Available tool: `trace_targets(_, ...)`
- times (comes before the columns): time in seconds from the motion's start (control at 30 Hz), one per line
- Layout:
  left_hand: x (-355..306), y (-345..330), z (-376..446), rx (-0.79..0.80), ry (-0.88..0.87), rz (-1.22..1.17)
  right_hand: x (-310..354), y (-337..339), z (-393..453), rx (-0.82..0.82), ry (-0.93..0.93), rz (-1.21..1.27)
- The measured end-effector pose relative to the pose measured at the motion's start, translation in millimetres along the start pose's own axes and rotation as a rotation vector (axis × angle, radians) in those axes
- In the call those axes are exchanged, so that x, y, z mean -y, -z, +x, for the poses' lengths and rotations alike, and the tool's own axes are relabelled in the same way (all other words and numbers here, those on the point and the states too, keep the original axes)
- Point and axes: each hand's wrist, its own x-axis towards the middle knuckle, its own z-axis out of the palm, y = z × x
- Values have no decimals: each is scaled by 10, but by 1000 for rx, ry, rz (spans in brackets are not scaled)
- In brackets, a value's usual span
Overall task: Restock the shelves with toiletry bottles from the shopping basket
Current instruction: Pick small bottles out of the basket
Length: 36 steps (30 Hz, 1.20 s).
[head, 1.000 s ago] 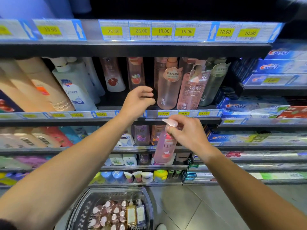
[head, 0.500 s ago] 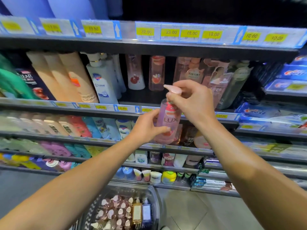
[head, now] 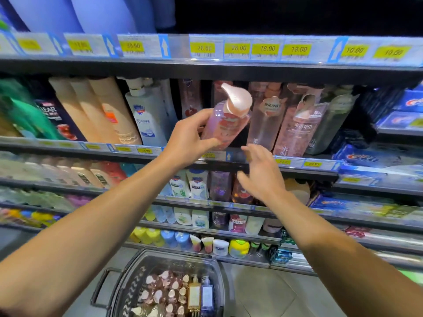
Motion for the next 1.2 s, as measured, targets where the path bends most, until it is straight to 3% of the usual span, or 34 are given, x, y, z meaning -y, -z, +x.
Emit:
trace_targets(0.1,58,-108,169,28,10,24,-83,-110,0,115,-17,-196)
trace_targets(0.23,198,-259,328,37,67,31,-147,-198,-40,90,-5,-244)
trace_targets(0.6,696,-585,453,66,364,-46,-176,-293,-119,95,-6,-168)
trace_targets(0.77,676,-609,534,106,372,-61,-184,-311,-101,87,-7,-150)
trace_targets(0.97,705,-709,687,81,538,82,-209,-344,-81,94,-11,-131)
trace_targets(1.2,796,-798,825,86,595,-19,-220,-337,-73,97,-17,-125)
